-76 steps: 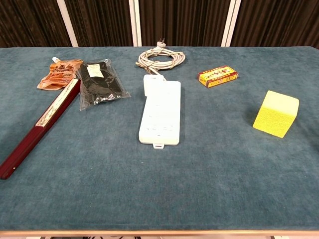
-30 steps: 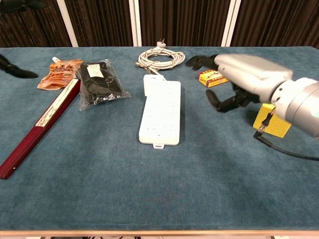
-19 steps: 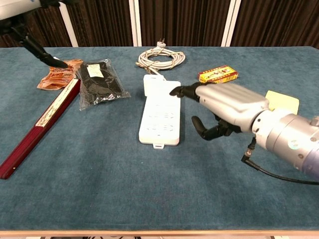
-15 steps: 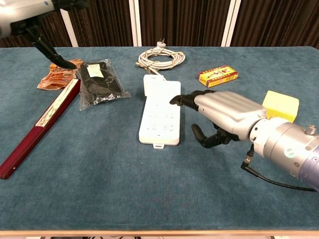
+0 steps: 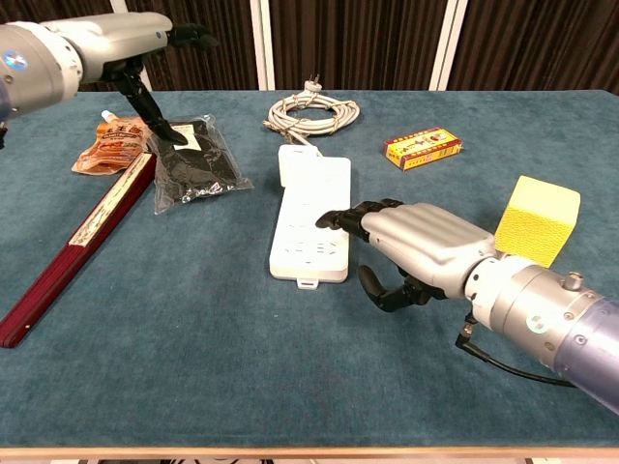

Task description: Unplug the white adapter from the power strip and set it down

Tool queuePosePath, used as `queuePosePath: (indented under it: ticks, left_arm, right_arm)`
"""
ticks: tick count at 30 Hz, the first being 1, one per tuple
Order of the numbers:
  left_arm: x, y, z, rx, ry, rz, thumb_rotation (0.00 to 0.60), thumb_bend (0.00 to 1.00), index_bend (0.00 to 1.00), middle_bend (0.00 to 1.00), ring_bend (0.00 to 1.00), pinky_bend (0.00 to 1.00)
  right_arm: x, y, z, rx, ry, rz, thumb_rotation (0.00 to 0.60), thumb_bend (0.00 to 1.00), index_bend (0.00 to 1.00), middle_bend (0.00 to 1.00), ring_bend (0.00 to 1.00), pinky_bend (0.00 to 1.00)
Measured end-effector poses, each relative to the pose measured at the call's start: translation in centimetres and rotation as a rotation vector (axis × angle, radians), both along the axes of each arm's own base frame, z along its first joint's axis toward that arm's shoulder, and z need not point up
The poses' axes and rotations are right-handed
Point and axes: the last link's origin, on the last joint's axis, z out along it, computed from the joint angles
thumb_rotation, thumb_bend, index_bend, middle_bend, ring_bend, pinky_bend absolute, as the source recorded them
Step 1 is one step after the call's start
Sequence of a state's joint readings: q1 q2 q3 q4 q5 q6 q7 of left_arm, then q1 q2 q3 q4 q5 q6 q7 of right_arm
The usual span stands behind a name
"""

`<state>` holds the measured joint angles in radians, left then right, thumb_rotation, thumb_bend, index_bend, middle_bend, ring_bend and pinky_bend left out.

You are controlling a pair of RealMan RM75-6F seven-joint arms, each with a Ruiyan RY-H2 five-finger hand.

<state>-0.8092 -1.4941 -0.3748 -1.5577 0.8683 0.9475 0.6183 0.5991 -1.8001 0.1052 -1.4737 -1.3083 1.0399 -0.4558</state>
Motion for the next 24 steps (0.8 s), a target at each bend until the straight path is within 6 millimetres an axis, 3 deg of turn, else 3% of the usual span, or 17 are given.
queuePosePath:
  ticks: [16,24]
  left_arm:
    - [2.3,1.5,-2.7,-0.023,0.036,-0.026,0.600,0.08,0.10,0.08,0.05,0.12]
    - [4.3,2.0,-4.6,-0.049,0.035,-0.046,0.600,0.08,0.13,0.12,0.09,0.16]
  right_arm:
    - [-0.1,0.2,-1.8,0.052,-0.014,0.029,0.600,0.76,0.12,0.16,0.10,0.09]
    - [-0.2,0.2,-2.0,0.058,-0.010,0.043,0.600,0.76,0.12,0.16,0.12,0.15]
